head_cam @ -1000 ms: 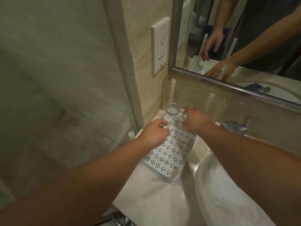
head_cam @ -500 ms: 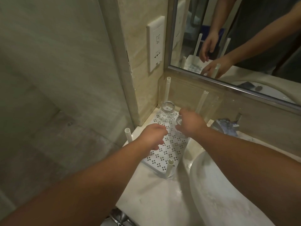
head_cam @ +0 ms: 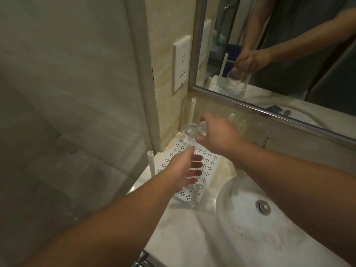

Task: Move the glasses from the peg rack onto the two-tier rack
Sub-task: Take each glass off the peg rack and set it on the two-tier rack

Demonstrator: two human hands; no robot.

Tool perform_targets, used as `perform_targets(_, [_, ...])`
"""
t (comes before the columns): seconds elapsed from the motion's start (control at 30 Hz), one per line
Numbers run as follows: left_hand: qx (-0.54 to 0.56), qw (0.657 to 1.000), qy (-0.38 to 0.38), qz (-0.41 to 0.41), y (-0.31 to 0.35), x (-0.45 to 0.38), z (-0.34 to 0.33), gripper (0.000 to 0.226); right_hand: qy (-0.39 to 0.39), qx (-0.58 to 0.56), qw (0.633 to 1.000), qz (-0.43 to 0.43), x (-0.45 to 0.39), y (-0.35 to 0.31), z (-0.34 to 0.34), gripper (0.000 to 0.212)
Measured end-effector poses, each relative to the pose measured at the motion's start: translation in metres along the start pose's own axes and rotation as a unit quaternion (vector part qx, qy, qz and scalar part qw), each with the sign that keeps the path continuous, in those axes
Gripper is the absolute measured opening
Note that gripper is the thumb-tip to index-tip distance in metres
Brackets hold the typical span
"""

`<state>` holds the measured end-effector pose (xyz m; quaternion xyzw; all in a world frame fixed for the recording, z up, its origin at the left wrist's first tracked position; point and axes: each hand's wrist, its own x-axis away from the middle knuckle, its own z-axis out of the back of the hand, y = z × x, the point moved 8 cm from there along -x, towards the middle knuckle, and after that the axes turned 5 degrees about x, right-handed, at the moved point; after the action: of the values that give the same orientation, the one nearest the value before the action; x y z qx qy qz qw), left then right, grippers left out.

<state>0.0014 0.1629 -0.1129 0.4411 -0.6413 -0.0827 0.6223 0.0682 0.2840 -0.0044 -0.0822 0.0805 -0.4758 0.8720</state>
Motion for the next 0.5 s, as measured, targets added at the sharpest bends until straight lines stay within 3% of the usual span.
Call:
perform_targets(0.23, [0.083,0.996,0.034,-0.019,0.014,0.018,-0.005,0.079,0.038,-0.001,0.999,0.024,0.027,-0.031,0.044,0.047])
perform_targets(0.5, [0.112,0.991,-0.056,0.044,0.020,0.039,-0.016,0.096,0.083,0.020,0.995,0.049,0.060,-0.053,0.062,0.043])
